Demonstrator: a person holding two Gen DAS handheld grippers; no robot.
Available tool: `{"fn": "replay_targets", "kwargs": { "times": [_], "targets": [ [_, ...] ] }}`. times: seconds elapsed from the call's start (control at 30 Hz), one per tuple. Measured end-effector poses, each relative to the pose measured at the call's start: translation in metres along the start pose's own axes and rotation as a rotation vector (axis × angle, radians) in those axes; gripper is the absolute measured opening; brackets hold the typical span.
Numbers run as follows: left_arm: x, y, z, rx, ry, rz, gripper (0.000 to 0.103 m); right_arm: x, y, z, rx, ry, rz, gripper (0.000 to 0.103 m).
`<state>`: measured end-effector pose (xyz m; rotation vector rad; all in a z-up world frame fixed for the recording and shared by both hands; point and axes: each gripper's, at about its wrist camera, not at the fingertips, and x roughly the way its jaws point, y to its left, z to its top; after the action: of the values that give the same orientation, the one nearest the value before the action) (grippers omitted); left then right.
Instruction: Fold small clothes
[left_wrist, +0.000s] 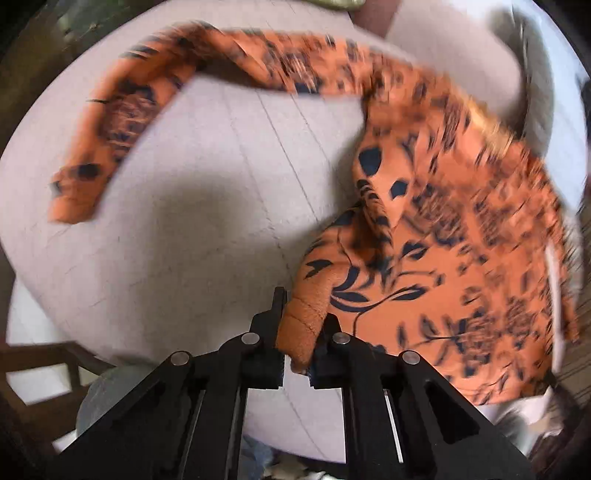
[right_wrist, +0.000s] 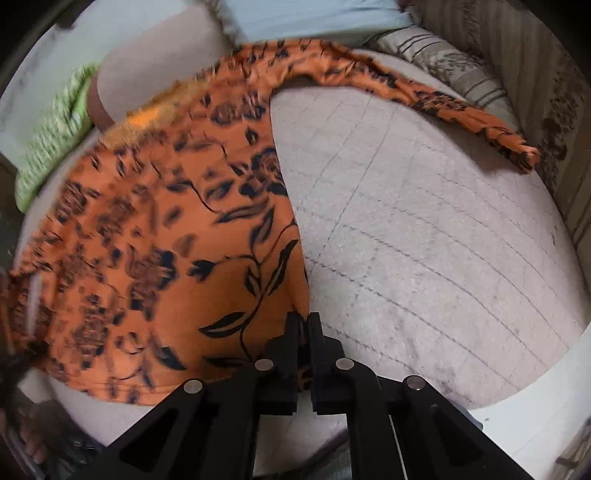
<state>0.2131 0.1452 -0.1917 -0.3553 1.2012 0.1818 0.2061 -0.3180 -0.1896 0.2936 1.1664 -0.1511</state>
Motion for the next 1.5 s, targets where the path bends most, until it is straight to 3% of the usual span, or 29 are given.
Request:
{"fn": "replay_targets", "kwargs": {
  "times": [0.13, 0.3, 0.43, 0.53, 0.6, 0.67, 0.8, 0.83, 0.9, 0.97, 1.03, 1.1, 1.23, 1.37, 1.5],
  "targets": [
    [-0.044, 0.011, -0.017, 0.008, -0.02, -0.053, 0.007, -0.051, 0.005, -0.012, -0.023, -0.061, 0.035, 0.003],
    [-0.069, 0.019, -0.039, 0.035, -0.056, 0.041, 0.006, -0.099, -0.001, -0.037, -0.066, -0.095, -0.031, 0.003],
    [-0.037, 0.007, -0.038, 0.107, -0.019, 0.161, 0.006, -0.066, -0.004, -0.051, -0.048, -0.006, -0.028, 0.003],
    [-0.013, 0.0, -0.04, 0.114, 0.104, 0.168, 0.006, -0.02, 0.008, -0.049, -0.05, 0.075, -0.017, 0.003],
    [-0.03, 0.001, -0.04, 0.107, 0.054, 0.151, 0.009, -0.01, 0.003, -0.046, 0.014, 0.126, -0.004, 0.003],
    [-0.057, 0.0, -0.043, 0.11, -0.011, 0.148, 0.01, -0.028, -0.001, -0.046, 0.052, 0.083, 0.039, 0.003],
    [-0.109, -0.006, -0.064, 0.112, -0.131, 0.072, 0.011, -0.089, -0.02, -0.05, 0.121, -0.034, 0.175, 0.005],
    [-0.119, -0.012, -0.071, 0.121, -0.153, 0.055, 0.014, -0.105, -0.024, -0.051, 0.133, -0.075, 0.208, 0.006],
    [-0.142, -0.027, -0.081, 0.13, -0.218, 0.009, 0.033, -0.14, -0.031, -0.055, 0.144, -0.184, 0.257, 0.018],
    [-0.159, -0.049, -0.085, 0.147, -0.275, -0.073, 0.069, -0.166, -0.029, -0.06, 0.147, -0.288, 0.3, 0.059],
    [-0.175, -0.072, -0.087, 0.179, -0.348, -0.137, 0.078, -0.191, -0.027, -0.059, 0.148, -0.416, 0.33, 0.065],
    [-0.183, -0.101, -0.084, 0.244, -0.378, -0.165, 0.08, -0.209, -0.026, -0.056, 0.121, -0.485, 0.318, 0.07],
    [-0.177, -0.157, -0.078, 0.386, -0.364, -0.181, 0.08, -0.213, -0.034, -0.04, 0.094, -0.512, 0.311, 0.07],
    [-0.145, -0.203, -0.071, 0.454, -0.288, -0.179, 0.08, -0.177, -0.057, -0.005, 0.093, -0.441, 0.289, 0.07],
    [-0.11, -0.235, -0.07, 0.471, -0.198, -0.213, 0.08, -0.125, -0.086, 0.036, 0.058, -0.347, 0.118, 0.069]
  ]
}}
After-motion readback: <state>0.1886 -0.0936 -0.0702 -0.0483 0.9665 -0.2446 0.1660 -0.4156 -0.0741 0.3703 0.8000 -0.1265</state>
